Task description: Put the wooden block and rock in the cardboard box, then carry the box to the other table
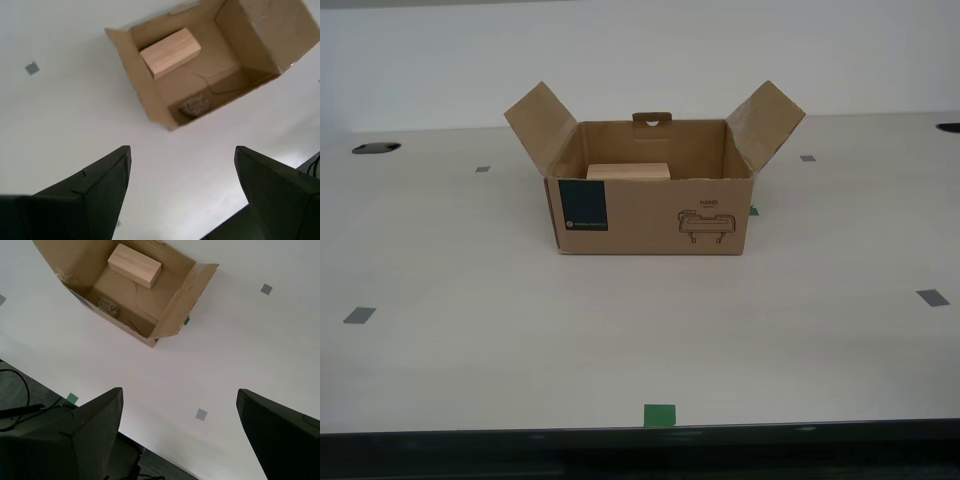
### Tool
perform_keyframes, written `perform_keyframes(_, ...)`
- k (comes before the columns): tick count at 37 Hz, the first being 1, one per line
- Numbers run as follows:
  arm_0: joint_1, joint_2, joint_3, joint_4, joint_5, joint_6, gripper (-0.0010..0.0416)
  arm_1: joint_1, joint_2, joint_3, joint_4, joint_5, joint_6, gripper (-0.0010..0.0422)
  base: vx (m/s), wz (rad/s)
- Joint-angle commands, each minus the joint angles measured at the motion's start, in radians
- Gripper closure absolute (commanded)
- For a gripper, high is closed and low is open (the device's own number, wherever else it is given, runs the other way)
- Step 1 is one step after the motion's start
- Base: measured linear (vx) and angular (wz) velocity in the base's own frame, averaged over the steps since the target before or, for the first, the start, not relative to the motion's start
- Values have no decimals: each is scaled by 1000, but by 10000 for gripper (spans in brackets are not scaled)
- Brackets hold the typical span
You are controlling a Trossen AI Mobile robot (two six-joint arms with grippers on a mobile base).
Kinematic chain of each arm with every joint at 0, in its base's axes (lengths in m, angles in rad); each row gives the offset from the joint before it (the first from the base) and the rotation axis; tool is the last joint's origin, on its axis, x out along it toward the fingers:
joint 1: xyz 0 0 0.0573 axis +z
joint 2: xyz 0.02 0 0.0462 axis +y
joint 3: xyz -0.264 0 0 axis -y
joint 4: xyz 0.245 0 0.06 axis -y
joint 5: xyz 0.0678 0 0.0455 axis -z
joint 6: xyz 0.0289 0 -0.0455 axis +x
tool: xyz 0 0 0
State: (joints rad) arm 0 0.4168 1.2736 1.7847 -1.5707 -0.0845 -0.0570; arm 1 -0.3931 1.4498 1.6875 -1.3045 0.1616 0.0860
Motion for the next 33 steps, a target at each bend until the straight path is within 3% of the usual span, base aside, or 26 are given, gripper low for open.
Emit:
perform_keyframes(1,0,-16,1,-5,5,20,92,26,-25,-63,6,0,5,133,0,0)
perform_keyframes(14,0,-37,0,-8,4,56,92,73,-71,-253,97,1,1,133,0,0)
perform_keyframes(18,0,-39,-9,-5,4,61,93,82,-70,-286,145,18,0,133,0,0)
perform_keyframes(23,-7,-48,-92,2,5,66,99,97,-69,-323,185,67,0,133,0,0)
perform_keyframes(33,-84,-50,-276,109,-1,28,91,113,-68,-349,227,68,0,133,0,0)
